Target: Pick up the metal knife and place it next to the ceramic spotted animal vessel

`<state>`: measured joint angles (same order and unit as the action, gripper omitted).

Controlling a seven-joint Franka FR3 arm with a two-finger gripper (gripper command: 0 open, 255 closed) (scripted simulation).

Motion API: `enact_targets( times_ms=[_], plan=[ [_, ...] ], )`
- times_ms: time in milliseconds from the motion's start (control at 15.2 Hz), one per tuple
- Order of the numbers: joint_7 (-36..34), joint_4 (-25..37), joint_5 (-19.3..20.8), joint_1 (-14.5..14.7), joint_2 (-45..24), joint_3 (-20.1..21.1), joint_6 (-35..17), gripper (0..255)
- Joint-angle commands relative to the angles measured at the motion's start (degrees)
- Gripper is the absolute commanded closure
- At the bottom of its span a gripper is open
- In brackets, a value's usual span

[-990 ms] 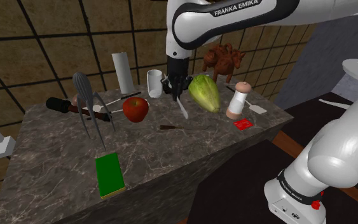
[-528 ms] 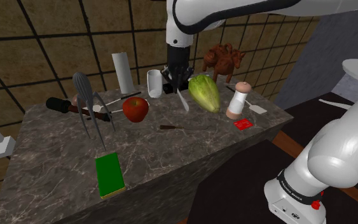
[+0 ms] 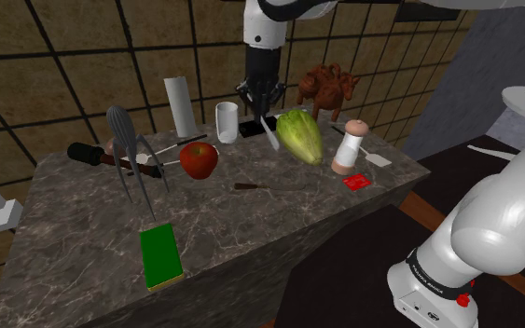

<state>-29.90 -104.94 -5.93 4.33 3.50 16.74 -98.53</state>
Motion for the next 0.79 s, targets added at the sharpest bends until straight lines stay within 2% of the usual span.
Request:
enact_targets(
  times_ms=[0, 726],
  plan=[
    [-0.08, 1.68, 0.04, -0.04, -0.03, -0.05, 1.67, 255],
    [-0.99, 11.62, 0.44, -0.06, -1.30, -0.04, 10.34, 255]
  ],
)
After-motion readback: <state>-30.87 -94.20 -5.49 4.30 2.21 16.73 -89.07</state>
